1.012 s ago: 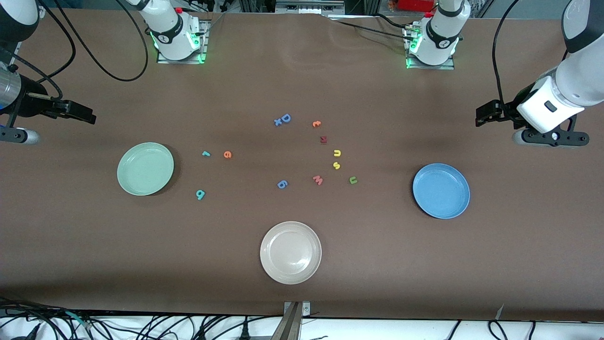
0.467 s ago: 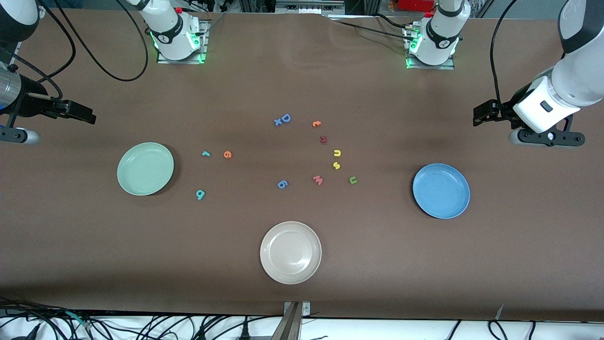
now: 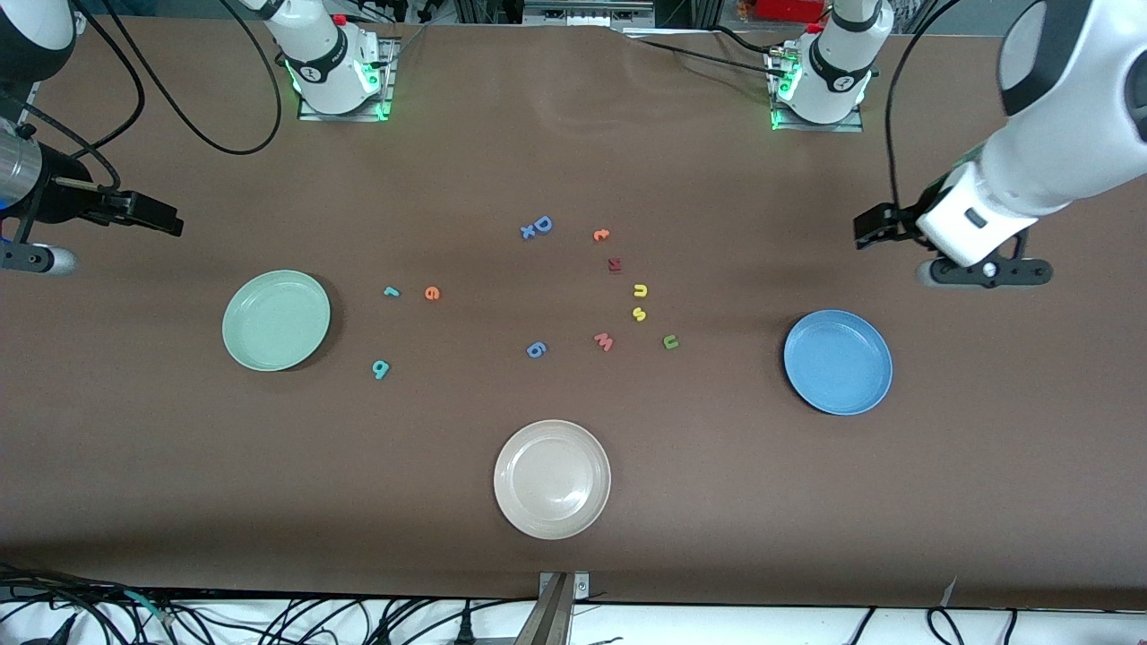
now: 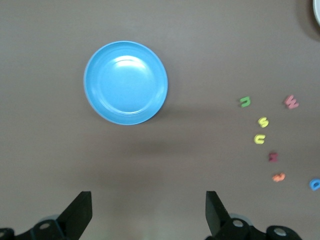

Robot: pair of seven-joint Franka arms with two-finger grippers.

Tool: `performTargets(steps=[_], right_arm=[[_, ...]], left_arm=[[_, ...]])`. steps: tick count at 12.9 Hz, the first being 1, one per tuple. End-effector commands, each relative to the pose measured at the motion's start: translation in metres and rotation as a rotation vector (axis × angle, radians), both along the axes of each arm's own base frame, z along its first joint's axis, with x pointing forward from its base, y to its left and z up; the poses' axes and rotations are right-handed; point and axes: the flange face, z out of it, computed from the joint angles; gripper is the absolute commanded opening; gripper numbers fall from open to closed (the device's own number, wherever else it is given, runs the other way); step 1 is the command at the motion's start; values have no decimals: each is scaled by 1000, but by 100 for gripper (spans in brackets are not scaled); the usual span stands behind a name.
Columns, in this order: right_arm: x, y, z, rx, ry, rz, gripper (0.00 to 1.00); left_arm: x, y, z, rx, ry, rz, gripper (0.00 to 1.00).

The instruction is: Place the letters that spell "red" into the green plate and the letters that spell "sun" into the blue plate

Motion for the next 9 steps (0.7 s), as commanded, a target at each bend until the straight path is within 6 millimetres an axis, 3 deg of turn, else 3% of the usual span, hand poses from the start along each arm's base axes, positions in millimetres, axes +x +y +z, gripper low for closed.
performTargets(steps=[1,5,7,9], right_arm=[[4,8,-7,23,12,16,100],[26,16,-31,22,-26,25,100],[42,38,-55,20,-38,47,100],[55,47,-92,20,-9,53,100]], left_arm=[[9,-46,-26,-13,-2,106,100],[20,-128,-95,75,-66,241,100],[23,-155,-143,177,-101,261,100],[24,-182,-190,172,-113,281,100]])
